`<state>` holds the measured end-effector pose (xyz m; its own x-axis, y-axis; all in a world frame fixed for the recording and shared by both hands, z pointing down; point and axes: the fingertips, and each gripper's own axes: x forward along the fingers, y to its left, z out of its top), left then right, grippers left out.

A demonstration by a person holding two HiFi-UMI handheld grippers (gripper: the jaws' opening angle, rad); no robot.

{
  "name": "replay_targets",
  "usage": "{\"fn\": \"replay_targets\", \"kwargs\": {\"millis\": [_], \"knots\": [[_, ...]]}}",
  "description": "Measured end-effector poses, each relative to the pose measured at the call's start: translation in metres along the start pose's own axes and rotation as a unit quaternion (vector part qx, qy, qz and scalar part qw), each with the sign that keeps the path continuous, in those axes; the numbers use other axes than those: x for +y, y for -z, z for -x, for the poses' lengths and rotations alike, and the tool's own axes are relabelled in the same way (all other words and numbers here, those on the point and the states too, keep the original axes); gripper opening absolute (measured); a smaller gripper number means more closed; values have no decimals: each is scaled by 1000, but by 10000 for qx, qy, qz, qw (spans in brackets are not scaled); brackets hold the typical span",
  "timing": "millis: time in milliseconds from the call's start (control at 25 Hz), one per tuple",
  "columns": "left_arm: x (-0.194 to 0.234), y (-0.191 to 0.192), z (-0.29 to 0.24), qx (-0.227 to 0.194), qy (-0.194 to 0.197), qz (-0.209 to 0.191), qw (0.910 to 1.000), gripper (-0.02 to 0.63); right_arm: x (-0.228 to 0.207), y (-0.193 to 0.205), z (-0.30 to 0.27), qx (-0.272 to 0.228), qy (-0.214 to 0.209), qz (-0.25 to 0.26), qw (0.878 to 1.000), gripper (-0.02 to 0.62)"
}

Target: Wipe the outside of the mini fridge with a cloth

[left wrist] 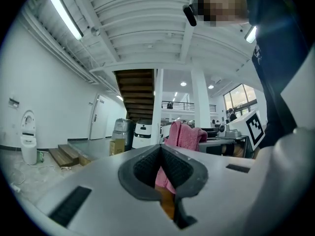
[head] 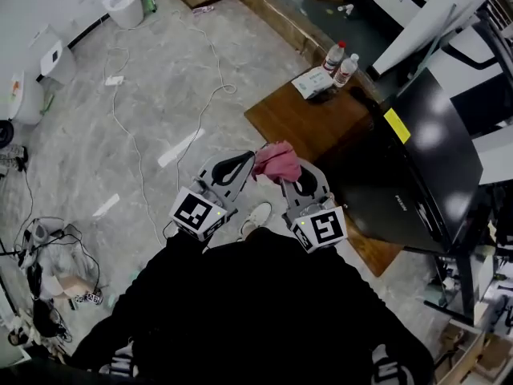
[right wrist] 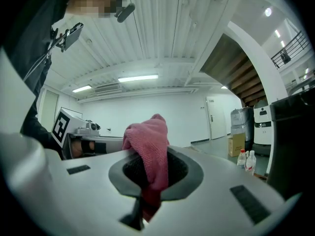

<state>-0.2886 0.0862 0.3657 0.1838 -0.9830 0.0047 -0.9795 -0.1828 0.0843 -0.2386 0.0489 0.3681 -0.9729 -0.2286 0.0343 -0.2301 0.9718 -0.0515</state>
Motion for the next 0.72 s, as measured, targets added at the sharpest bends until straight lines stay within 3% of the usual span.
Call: {"fn": "replay_targets", "kwargs": {"millis": [480,720], "knots": [[86,-17,-133,-24,-110,-216,9997,6,-116,-7,-93,-209,-64,-459,9987,35],[110,-13,-185,129,76,-273,9995,6,-162,6,-116,-254,310,-891,9952,35]]}}
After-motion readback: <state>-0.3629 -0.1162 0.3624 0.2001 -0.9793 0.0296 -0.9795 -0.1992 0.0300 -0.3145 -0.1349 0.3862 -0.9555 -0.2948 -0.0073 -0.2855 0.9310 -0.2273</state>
